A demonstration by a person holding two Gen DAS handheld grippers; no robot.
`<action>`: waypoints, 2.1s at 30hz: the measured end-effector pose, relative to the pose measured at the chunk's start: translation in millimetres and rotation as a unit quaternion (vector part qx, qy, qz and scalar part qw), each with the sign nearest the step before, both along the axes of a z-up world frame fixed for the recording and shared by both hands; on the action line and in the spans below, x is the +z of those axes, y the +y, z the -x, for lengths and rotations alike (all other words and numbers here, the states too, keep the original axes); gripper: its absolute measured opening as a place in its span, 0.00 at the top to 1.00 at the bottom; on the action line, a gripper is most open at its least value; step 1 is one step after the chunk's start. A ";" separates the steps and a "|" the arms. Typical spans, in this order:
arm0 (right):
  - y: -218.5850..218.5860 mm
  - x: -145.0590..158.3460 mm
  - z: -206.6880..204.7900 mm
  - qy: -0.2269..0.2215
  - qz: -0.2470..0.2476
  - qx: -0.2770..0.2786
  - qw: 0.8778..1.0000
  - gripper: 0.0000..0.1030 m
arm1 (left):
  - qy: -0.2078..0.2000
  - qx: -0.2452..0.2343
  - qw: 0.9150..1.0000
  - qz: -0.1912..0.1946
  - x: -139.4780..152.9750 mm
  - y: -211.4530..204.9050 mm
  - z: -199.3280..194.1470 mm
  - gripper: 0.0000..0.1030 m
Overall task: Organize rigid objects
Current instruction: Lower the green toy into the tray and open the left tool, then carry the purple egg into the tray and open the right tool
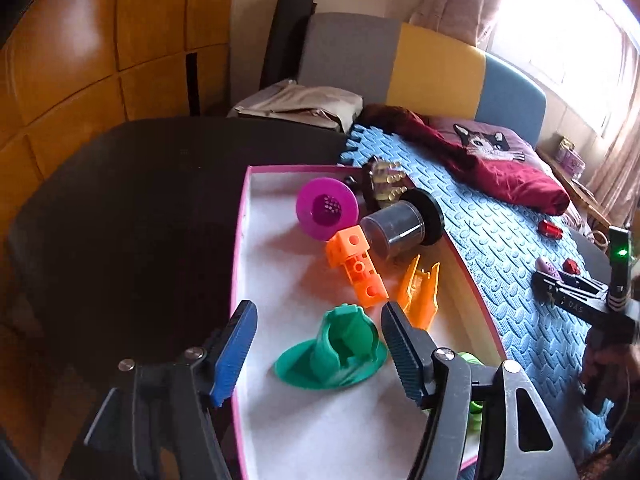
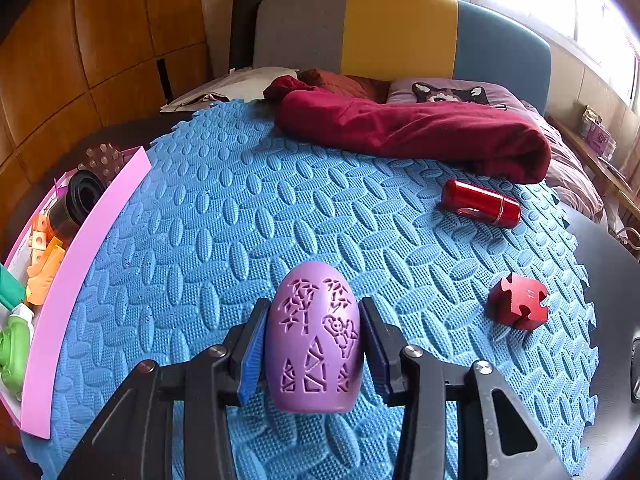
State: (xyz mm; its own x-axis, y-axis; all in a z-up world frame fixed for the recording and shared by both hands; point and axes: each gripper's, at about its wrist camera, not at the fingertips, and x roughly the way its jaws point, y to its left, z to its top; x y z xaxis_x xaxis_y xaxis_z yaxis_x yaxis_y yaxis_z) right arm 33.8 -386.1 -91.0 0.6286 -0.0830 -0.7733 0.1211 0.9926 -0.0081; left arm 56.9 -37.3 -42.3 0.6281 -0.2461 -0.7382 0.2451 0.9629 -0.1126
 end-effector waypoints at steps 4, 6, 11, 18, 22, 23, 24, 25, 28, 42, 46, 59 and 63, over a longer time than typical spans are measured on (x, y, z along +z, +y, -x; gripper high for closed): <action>0.6 -0.2 -0.2 0.000 0.002 0.000 1.000 0.57 | -0.014 0.007 1.000 -0.010 9.8 0.8 7.3 0.35; 0.2 -0.3 -0.2 0.000 0.001 0.000 1.000 0.57 | -0.022 0.011 1.000 -0.015 14.9 0.7 10.5 0.35; 0.6 -0.4 -0.1 0.000 0.001 0.000 1.000 0.57 | -0.046 0.014 0.999 -0.020 25.8 1.9 16.2 0.35; 0.7 -0.6 -0.1 0.000 0.004 -0.001 1.000 0.57 | -0.057 0.018 0.998 -0.023 32.7 5.1 18.5 0.35; 2.1 -0.7 0.0 0.000 0.010 -0.001 1.000 0.57 | -0.056 0.023 0.998 -0.024 32.5 9.2 18.8 0.35; 2.8 -0.6 -0.1 0.000 0.013 -0.001 1.000 0.57 | -0.057 0.025 0.998 -0.024 32.4 10.5 18.9 0.35; 3.4 -0.7 -0.1 0.000 0.015 -0.002 1.000 0.58 | -0.057 0.027 0.998 -0.026 32.2 11.9 19.0 0.35; 4.0 -0.7 -0.2 0.001 0.017 -0.002 1.000 0.58 | -0.057 0.029 0.998 -0.026 32.2 13.2 19.2 0.35; 6.8 -0.4 -0.1 0.002 0.026 -0.002 1.000 0.58 | -0.056 0.038 0.997 -0.025 32.1 18.1 18.8 0.35; 9.6 0.7 2.8 0.005 0.024 -0.035 0.999 0.58 | -0.051 0.054 0.997 -0.015 30.2 33.0 16.6 0.35; 8.3 1.4 10.6 0.002 -0.003 -0.062 0.998 0.58 | -0.049 0.055 0.997 -0.014 30.0 33.7 15.1 0.35; 41.4 15.5 21.2 0.004 -0.078 -0.035 0.996 0.58 | -0.046 0.055 0.997 -0.008 27.6 39.7 16.5 0.35; 60.8 30.8 19.0 -0.013 -0.085 -0.007 0.996 0.58 | -0.045 0.056 0.997 -0.006 27.2 40.6 15.5 0.35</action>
